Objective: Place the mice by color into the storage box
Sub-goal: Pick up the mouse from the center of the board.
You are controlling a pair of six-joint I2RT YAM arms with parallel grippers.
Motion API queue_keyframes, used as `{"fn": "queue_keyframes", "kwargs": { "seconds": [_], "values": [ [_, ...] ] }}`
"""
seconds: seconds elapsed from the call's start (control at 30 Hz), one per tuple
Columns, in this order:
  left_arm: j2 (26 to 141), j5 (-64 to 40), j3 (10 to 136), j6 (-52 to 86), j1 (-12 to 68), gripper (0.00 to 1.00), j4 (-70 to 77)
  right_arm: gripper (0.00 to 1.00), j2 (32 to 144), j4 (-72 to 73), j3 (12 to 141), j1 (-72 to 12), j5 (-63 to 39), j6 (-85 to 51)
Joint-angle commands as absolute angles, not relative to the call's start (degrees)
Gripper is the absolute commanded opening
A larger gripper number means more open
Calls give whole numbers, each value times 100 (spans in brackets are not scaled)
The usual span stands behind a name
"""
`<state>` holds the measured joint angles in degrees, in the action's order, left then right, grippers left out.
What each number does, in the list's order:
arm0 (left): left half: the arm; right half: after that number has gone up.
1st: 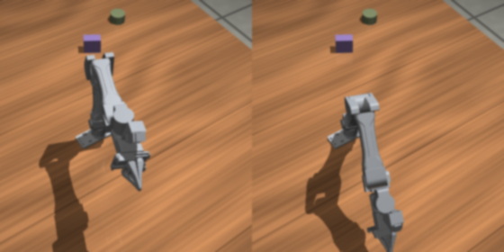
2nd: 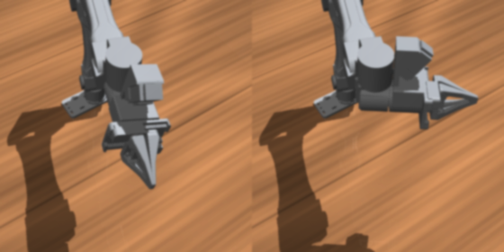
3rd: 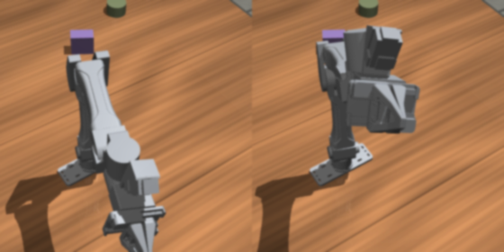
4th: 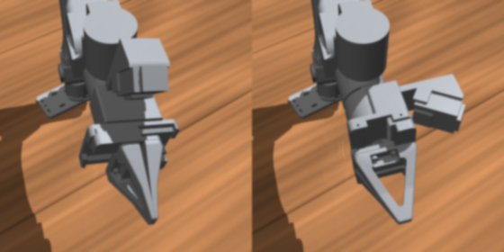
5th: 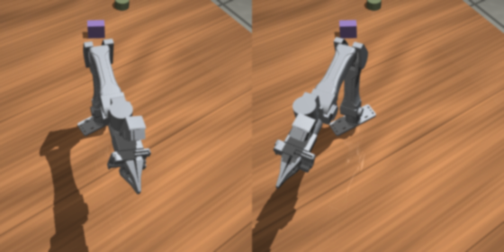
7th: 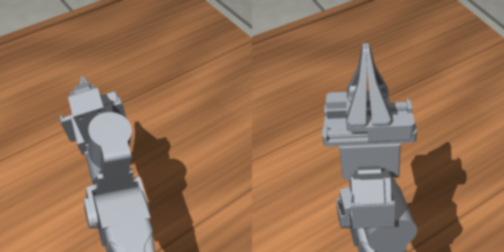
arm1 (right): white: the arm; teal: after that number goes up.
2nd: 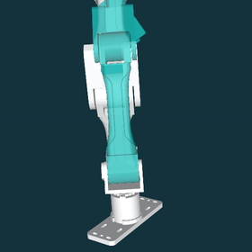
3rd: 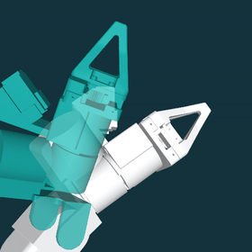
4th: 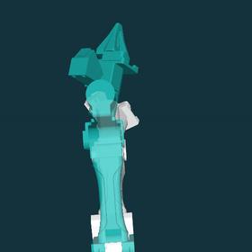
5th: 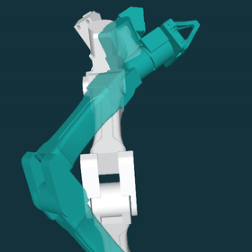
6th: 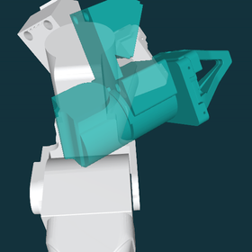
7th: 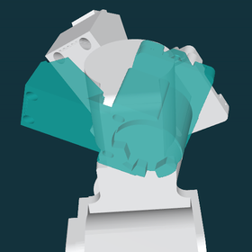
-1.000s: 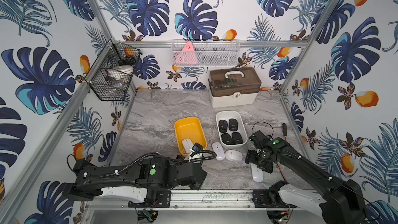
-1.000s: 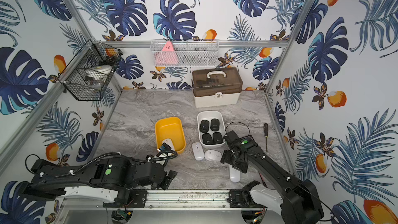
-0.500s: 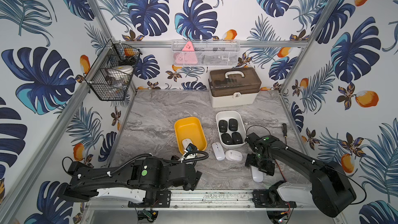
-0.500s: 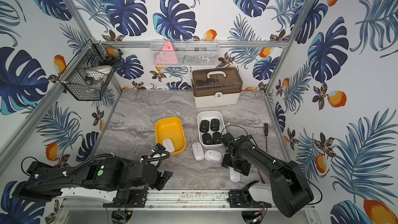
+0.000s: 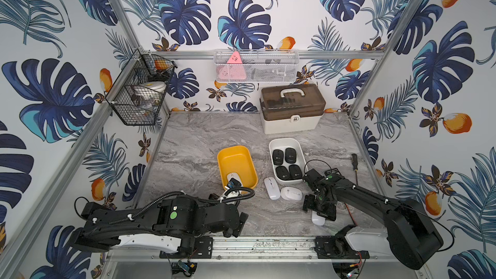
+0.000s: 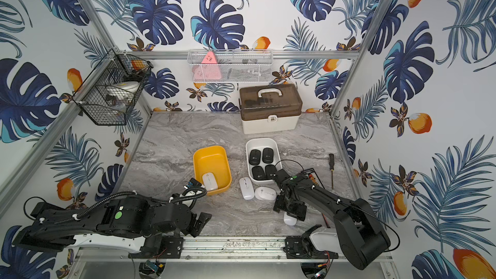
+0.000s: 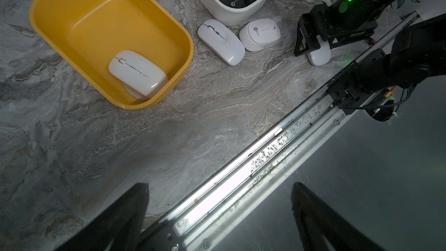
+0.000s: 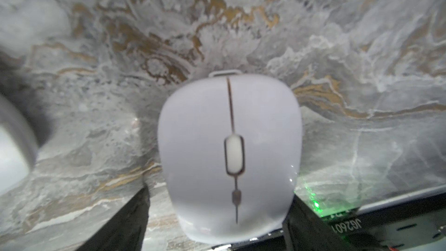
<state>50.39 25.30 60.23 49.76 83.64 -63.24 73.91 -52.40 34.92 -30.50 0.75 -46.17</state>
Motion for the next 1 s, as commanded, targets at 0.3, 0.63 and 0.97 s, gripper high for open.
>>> {"fn": "queue_keyframes", "kwargs": {
  "seconds": [0.3, 0.63, 0.97],
  "values": [
    [5445, 2912, 6413, 4479, 8361, 99, -6139, 71, 7488, -5216, 3557, -3085, 510, -4942],
    [5460, 3148, 6544, 4507, 8357, 99, -6342, 53, 6989, -5417, 3480, -3085, 479, -4978],
    [5464, 3354, 6947, 4428, 8091, 99, -6688, 51, 6130, -6316, 4114, -3137, 582, -4985]
  ]
}}
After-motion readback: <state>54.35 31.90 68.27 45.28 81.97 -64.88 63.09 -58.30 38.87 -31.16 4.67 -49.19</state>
